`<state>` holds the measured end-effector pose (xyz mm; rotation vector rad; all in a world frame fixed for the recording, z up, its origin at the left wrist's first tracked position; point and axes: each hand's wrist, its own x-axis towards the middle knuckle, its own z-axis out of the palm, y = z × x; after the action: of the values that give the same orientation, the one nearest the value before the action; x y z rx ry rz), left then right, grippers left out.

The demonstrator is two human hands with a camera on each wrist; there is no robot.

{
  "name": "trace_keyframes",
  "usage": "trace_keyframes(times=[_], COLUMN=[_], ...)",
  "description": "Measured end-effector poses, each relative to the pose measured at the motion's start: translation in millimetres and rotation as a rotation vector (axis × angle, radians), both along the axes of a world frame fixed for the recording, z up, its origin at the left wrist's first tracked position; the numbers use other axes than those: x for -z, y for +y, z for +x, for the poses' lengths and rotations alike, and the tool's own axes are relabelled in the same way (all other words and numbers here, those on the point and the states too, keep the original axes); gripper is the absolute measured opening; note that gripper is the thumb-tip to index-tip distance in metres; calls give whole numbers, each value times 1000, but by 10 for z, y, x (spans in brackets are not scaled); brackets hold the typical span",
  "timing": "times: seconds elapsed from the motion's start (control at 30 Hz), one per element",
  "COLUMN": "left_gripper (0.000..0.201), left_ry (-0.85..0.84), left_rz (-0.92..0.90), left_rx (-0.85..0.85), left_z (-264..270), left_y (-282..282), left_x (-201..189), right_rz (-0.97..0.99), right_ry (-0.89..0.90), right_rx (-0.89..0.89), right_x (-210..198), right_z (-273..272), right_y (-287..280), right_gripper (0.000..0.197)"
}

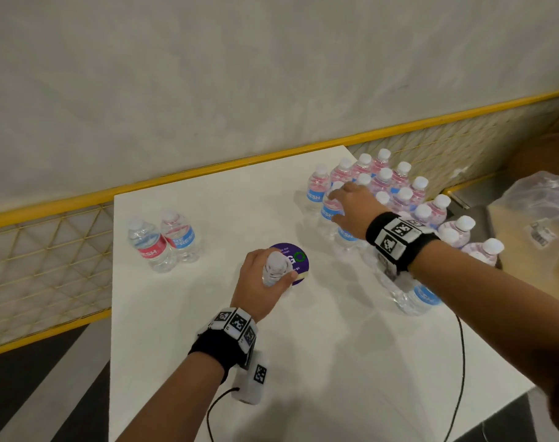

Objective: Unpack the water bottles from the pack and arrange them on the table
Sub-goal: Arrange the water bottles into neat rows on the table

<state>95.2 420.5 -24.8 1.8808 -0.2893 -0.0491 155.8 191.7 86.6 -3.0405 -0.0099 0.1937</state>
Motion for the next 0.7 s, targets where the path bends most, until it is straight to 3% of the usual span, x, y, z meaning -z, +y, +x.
trace_keyframes(times=[0.07, 0.13, 0.23, 0.33, 0.47, 0.6, 0.7], left_gripper=[40, 47, 48, 50, 50, 54, 39], left_ry=[-30, -127, -315, -181, -54, 60, 36], left_rz=[56, 64, 230, 430, 709, 673, 695], left_rx=[27, -87, -442, -616, -578, -560, -488], left_z=[104, 244, 546, 819, 1022, 1117, 1098], left_y=[135, 302, 582, 804, 972, 1055, 999], left_x=[-58, -155, -276, -378, -344, -350, -421], right_rz=[217, 323, 247, 190, 234, 190, 128], right_ry=[70, 179, 216, 223, 204, 185, 197], right_rx=[-139, -238, -309, -229, -124, -63, 6], right_x=[2, 58, 241, 299, 226, 78, -3], right_z=[-216, -400, -496, -492, -529, -591, -584], right_y=[346, 681, 1028, 1121, 870, 371, -3], right_gripper=[50, 53, 54, 41, 35, 33, 36])
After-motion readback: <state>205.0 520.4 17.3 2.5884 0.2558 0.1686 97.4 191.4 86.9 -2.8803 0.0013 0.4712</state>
